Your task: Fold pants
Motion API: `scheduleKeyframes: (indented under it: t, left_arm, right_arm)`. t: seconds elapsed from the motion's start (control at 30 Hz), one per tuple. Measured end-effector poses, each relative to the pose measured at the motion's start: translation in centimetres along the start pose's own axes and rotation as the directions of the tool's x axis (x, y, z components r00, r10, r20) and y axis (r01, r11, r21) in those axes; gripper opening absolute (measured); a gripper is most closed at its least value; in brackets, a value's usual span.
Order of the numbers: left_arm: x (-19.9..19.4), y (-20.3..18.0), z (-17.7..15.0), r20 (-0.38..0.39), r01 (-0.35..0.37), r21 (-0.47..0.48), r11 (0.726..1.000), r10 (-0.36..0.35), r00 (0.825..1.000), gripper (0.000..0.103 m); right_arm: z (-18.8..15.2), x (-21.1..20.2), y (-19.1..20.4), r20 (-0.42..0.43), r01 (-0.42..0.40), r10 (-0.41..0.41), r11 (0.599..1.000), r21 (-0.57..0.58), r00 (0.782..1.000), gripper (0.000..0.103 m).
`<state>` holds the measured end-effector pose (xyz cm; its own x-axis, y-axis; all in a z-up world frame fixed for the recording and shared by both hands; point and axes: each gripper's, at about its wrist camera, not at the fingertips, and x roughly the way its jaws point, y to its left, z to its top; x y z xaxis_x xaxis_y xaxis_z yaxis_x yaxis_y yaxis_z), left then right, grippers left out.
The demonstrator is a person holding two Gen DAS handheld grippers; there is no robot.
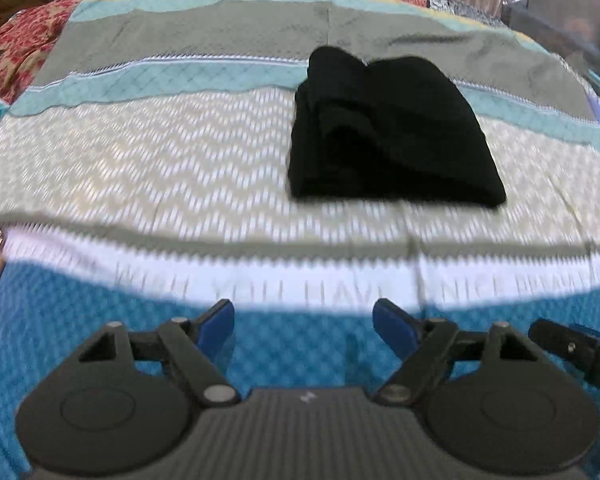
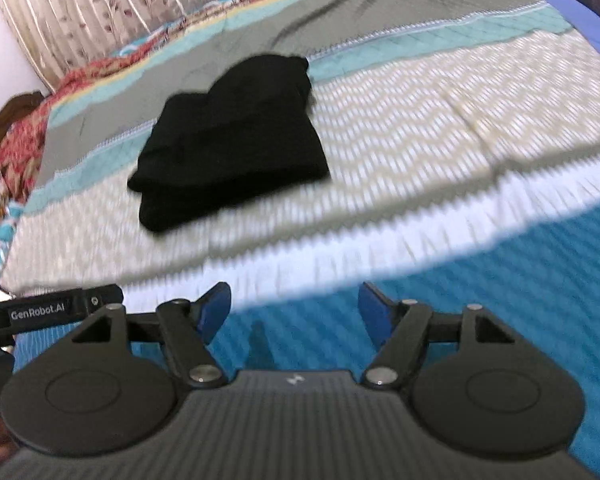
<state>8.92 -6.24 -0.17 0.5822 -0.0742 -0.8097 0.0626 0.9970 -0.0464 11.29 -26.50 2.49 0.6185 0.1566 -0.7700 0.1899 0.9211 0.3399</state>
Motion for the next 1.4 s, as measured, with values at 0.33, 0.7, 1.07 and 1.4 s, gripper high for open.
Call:
scheduleKeyframes:
  t: [0.33,0.7,1.07,1.4]
  left_arm:
    - [-4.1,-1.6,-6.0,-0.054,-0.016,0.054,0.998,0.019,0.998,0.094]
    - [-6.2,-2.3,-8.5,-0.047,-0.035,0.081,0.996,0.039,0.998,0.103]
    - [-7.6,-2.8,-7.8,-0.02,-0.018,0.089,0.996,0.02,1.0,0.103]
    - [-8.9,-3.7,-7.1,0.065,-0.123,0.14,0.982,0.115,0.991,0.103]
  right_arm:
    - [-6.5,-4.3,0.4,-0.045,0.049,-0.049,0.999,-0.005,0.998,0.076]
    - [-8.6,-4.8,0.5,-0.08,0.032,-0.032,0.999,0.007,0.996,0.088]
    - [-8.8,-6.0,0.1,-0.038,0.055,-0.054,0.998,0.039,0.998,0.096]
    - [-6.1,-8.1,-0.3,-0.012,0.043,-0.042,0.997,0.069,0.999,0.096]
